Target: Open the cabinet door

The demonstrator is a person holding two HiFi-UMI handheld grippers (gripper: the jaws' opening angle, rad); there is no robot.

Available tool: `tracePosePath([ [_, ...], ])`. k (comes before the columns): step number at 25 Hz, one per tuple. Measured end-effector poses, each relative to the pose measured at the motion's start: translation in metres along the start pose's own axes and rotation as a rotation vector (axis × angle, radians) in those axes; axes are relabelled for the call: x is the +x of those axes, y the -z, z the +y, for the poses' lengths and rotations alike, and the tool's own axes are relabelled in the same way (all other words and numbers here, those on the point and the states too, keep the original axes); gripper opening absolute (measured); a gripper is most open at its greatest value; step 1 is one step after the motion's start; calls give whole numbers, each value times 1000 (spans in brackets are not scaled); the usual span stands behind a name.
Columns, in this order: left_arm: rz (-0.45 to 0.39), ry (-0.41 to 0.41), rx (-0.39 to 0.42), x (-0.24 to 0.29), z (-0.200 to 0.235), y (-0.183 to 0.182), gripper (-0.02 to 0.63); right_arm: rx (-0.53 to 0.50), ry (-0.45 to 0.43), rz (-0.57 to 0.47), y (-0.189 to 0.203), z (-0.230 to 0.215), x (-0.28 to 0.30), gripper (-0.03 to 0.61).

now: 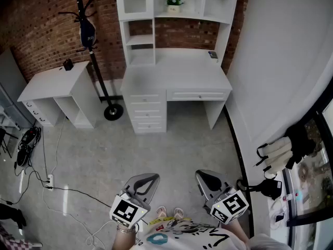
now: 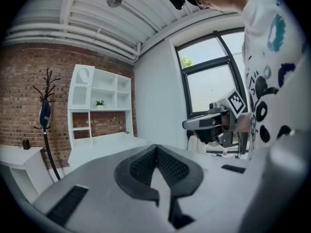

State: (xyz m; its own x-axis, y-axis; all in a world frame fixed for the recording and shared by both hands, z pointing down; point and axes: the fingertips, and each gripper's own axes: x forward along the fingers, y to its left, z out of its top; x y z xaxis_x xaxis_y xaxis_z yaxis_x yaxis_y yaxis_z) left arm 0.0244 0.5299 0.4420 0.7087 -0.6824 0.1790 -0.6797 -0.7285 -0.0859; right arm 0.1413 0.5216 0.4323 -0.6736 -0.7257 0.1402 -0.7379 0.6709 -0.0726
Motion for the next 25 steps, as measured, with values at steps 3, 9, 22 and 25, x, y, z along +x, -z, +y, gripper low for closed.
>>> tracePosePath([
  [3, 16, 27, 9, -1, -8, -2, 14, 7, 2, 16, 4, -1, 0, 26],
  [9, 22, 20, 21, -10, -8, -1, 14, 4, -10, 26, 6, 5, 8, 26],
  [22, -2, 4, -17, 0, 20, -3, 14, 41, -9, -40, -11, -3, 40, 28],
  [25, -14, -13, -54, 6, 34, -6, 14, 68, -18, -79, -19, -5, 50, 28],
])
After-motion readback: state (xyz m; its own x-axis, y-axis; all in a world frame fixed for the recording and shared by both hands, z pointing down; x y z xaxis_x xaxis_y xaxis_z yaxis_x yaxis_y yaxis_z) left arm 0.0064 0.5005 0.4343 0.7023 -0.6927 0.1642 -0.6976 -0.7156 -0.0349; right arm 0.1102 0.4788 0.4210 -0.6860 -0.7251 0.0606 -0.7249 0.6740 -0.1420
